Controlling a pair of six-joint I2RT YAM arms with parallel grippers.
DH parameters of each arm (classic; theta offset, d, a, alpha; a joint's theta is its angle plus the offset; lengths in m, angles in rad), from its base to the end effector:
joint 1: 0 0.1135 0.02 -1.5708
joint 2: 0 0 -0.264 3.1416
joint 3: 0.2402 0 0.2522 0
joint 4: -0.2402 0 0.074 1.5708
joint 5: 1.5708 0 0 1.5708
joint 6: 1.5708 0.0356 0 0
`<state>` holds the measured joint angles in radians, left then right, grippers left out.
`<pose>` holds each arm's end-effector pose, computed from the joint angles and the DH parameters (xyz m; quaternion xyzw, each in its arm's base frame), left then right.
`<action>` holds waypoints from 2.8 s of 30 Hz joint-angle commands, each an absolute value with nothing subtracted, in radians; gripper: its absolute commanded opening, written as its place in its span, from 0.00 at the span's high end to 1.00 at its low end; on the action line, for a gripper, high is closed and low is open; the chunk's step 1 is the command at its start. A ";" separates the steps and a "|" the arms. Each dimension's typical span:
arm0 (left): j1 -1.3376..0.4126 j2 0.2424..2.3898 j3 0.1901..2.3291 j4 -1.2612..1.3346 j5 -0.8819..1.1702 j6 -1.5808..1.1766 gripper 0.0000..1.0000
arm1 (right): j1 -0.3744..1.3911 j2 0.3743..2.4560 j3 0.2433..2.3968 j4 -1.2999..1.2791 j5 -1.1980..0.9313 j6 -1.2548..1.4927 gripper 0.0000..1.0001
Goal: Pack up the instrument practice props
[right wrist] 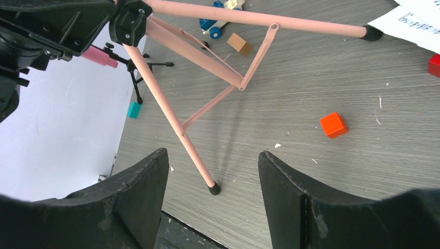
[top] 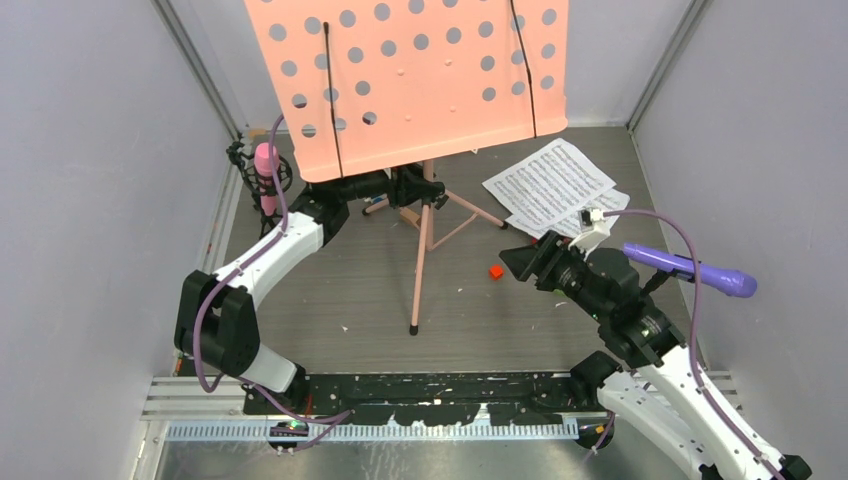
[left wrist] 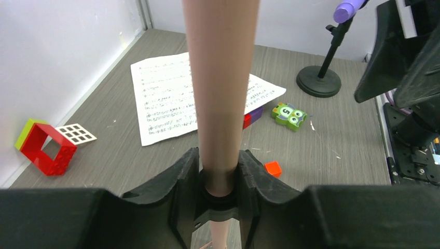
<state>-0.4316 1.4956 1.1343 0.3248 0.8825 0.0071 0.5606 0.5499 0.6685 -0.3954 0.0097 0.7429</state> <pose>0.3037 -0.1702 0.3428 0.4310 0.5708 -0.4328 0.5488 0.1158 0.0723 0.3101 0.0755 0.7943 0.3626 0.4816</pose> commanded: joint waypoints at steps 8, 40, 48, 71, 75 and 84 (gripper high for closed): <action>-0.446 1.484 1.111 0.365 0.854 -0.068 0.52 | 0.564 0.452 0.647 -0.470 0.055 0.729 0.30; -0.446 1.119 0.954 0.187 0.545 -0.033 0.00 | 0.565 0.500 0.563 -0.159 0.090 0.542 0.28; -0.446 0.945 0.790 0.126 0.404 -0.109 0.00 | 0.564 0.705 0.488 0.256 0.016 0.199 0.25; -0.602 1.058 0.505 0.515 0.351 -0.233 0.20 | 0.538 1.308 0.714 0.570 -0.216 -0.394 0.37; -0.618 1.102 0.505 0.545 0.372 -0.249 0.30 | 0.528 1.388 0.739 0.625 -0.234 -0.418 0.41; -0.643 1.142 0.494 0.577 0.359 -0.256 0.42 | 0.517 1.470 0.747 0.729 -0.255 -0.404 0.54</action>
<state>-0.6353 1.1267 0.4976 0.4877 0.3740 -0.2543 0.5209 1.4620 0.7025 0.6113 -0.2237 -0.3973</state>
